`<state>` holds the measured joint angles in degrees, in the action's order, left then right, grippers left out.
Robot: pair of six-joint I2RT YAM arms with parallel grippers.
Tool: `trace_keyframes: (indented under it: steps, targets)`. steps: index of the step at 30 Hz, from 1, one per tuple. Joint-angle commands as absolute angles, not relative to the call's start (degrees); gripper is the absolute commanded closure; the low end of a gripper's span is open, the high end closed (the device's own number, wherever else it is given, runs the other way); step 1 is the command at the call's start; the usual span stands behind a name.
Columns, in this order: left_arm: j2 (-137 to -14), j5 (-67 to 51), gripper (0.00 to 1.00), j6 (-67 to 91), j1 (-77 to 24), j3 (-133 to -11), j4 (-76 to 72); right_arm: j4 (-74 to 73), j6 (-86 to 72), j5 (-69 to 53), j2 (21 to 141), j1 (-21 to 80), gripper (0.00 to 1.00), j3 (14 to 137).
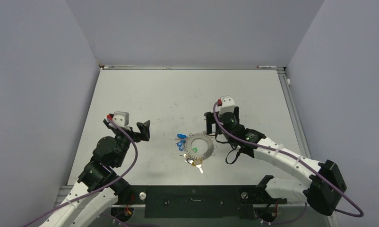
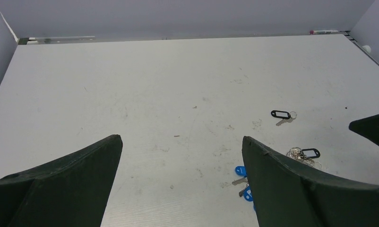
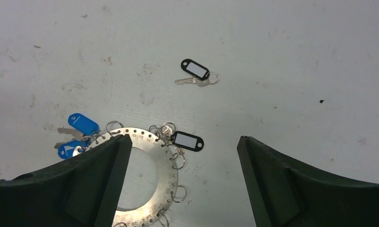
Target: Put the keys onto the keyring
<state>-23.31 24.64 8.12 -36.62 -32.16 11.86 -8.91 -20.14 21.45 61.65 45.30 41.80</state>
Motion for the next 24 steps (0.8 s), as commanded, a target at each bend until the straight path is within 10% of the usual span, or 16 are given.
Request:
trace_keyframes:
  steps: [1,24]
  targets:
    - [-24.3,23.2,0.04,8.1,-36.2,-33.4,10.5,-15.2,-20.7,17.6,71.2,44.3,0.15,47.7]
    - [-40.5,10.7,0.04,10.0,-36.4,-40.9,19.0,-12.7,-22.1,8.4,90.5,36.6,0.34,57.1]
